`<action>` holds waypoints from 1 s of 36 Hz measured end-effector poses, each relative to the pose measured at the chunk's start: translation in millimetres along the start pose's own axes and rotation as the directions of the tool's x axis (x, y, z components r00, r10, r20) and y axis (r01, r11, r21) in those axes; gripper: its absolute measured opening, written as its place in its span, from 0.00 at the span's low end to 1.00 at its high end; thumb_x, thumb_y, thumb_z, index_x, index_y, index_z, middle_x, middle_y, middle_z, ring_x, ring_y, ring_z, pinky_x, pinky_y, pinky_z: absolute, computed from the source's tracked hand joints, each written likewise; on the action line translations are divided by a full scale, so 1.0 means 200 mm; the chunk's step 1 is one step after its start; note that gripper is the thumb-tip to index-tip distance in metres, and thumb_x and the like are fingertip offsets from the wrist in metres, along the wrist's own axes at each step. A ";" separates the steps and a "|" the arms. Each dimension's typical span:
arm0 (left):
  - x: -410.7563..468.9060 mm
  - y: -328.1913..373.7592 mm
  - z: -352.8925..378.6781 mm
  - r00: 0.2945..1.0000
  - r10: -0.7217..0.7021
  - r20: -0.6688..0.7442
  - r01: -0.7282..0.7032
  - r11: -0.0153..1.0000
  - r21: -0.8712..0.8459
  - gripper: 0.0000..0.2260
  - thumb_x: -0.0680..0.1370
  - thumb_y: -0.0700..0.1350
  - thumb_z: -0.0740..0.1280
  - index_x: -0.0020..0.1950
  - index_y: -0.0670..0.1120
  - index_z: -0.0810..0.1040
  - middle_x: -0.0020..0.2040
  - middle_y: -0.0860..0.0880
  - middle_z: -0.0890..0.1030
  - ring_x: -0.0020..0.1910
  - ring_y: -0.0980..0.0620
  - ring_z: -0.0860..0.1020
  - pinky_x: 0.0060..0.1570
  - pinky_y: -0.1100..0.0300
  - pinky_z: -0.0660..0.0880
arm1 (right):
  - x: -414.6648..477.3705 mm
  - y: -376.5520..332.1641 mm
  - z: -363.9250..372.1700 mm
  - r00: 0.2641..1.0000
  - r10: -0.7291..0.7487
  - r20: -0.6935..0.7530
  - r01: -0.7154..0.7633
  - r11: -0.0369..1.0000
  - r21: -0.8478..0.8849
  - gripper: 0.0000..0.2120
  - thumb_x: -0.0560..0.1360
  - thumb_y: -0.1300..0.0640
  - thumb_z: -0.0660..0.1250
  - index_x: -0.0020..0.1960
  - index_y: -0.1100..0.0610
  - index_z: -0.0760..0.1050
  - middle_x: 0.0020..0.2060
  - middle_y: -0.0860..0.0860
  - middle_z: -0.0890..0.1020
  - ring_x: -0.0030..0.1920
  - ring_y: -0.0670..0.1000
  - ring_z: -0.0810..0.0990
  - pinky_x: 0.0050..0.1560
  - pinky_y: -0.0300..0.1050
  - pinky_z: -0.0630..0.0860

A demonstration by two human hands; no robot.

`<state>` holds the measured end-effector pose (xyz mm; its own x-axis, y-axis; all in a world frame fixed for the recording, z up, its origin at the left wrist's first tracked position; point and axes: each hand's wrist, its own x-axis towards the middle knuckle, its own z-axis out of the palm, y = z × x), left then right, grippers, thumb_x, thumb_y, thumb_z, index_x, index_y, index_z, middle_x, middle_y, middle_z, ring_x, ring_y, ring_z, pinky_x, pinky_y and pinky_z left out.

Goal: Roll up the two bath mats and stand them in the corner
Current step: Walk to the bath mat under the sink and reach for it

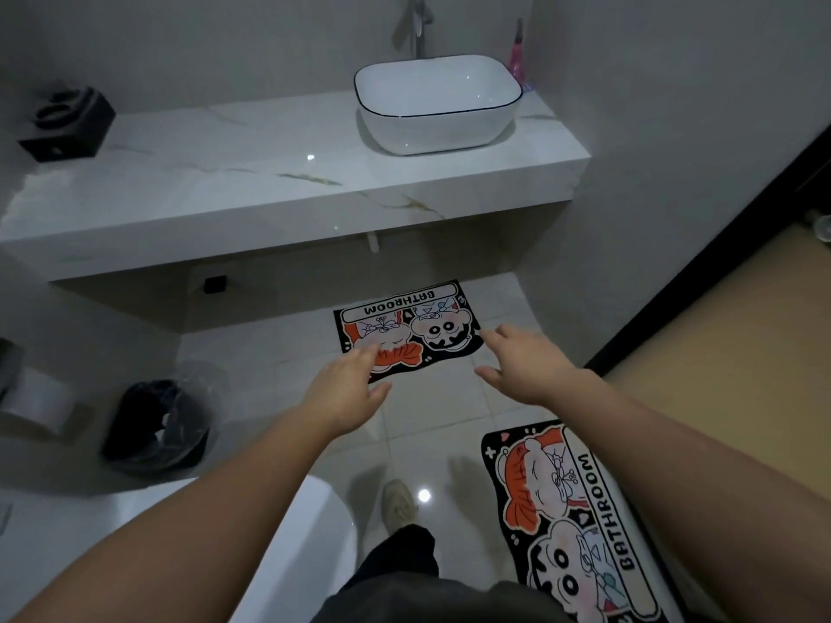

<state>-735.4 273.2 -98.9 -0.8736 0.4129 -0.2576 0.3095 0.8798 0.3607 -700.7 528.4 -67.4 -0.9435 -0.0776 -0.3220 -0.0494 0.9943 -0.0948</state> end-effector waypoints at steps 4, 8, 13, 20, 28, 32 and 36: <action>0.20 -0.09 -0.07 0.999 -0.004 0.042 0.004 1.000 0.000 0.30 0.79 0.55 0.61 0.78 0.47 0.56 0.76 0.47 0.64 0.72 0.46 0.65 0.70 0.50 0.64 | 0.24 0.00 -0.07 0.999 0.001 0.047 0.000 1.000 -0.026 0.28 0.78 0.42 0.57 0.72 0.55 0.60 0.64 0.56 0.72 0.60 0.59 0.74 0.60 0.53 0.72; 0.39 -0.18 -0.13 0.997 0.015 0.075 -0.018 0.999 0.038 0.29 0.80 0.54 0.60 0.77 0.46 0.56 0.75 0.47 0.65 0.72 0.47 0.65 0.70 0.52 0.64 | 0.48 0.01 -0.14 0.999 0.007 0.050 -0.008 1.000 0.008 0.26 0.78 0.44 0.58 0.71 0.56 0.61 0.64 0.56 0.72 0.60 0.59 0.74 0.59 0.53 0.72; 0.56 -0.25 -0.16 0.995 0.013 0.096 -0.016 0.999 0.032 0.27 0.79 0.53 0.61 0.75 0.46 0.60 0.71 0.47 0.70 0.67 0.46 0.70 0.66 0.52 0.67 | 0.69 0.03 -0.18 0.997 -0.002 0.072 0.002 1.000 0.006 0.26 0.78 0.44 0.58 0.71 0.55 0.60 0.64 0.56 0.72 0.60 0.59 0.74 0.59 0.52 0.70; 0.82 -0.29 -0.19 0.995 -0.024 0.098 0.022 0.999 0.023 0.29 0.79 0.53 0.61 0.77 0.46 0.57 0.74 0.47 0.66 0.71 0.47 0.66 0.70 0.52 0.64 | 0.97 0.11 -0.18 0.994 -0.022 0.108 0.022 1.000 -0.004 0.29 0.78 0.43 0.58 0.74 0.55 0.57 0.65 0.55 0.70 0.62 0.58 0.73 0.59 0.52 0.72; 1.14 -0.31 -0.21 0.984 -0.139 0.114 0.139 0.990 0.006 0.28 0.80 0.53 0.61 0.77 0.47 0.57 0.75 0.48 0.66 0.73 0.49 0.65 0.72 0.50 0.63 | 1.38 0.22 -0.19 0.982 -0.102 0.161 0.102 0.995 0.006 0.29 0.78 0.43 0.59 0.74 0.54 0.57 0.66 0.55 0.71 0.63 0.57 0.71 0.61 0.51 0.70; 1.31 -0.32 -0.21 0.978 -0.174 0.116 0.175 0.985 0.000 0.27 0.79 0.53 0.61 0.76 0.46 0.60 0.72 0.47 0.69 0.70 0.48 0.69 0.68 0.52 0.67 | 1.60 0.31 -0.21 0.974 -0.140 0.177 0.141 0.990 0.005 0.29 0.77 0.43 0.60 0.73 0.54 0.59 0.65 0.55 0.72 0.63 0.56 0.72 0.62 0.52 0.72; 1.48 -0.34 -0.18 0.969 -0.217 0.118 0.215 0.976 0.032 0.26 0.80 0.52 0.59 0.76 0.44 0.59 0.73 0.47 0.68 0.70 0.48 0.68 0.69 0.54 0.65 | 1.81 0.38 -0.20 0.956 -0.203 0.211 0.216 0.975 -0.040 0.26 0.77 0.43 0.58 0.70 0.55 0.62 0.64 0.56 0.72 0.61 0.57 0.73 0.60 0.53 0.71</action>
<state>-1027.4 327.7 -167.9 -0.8695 0.2368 -0.4334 0.1267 0.9551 0.2678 -1058.6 578.3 -153.2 -0.8228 -0.2919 -0.4876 -0.2655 0.9561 -0.1245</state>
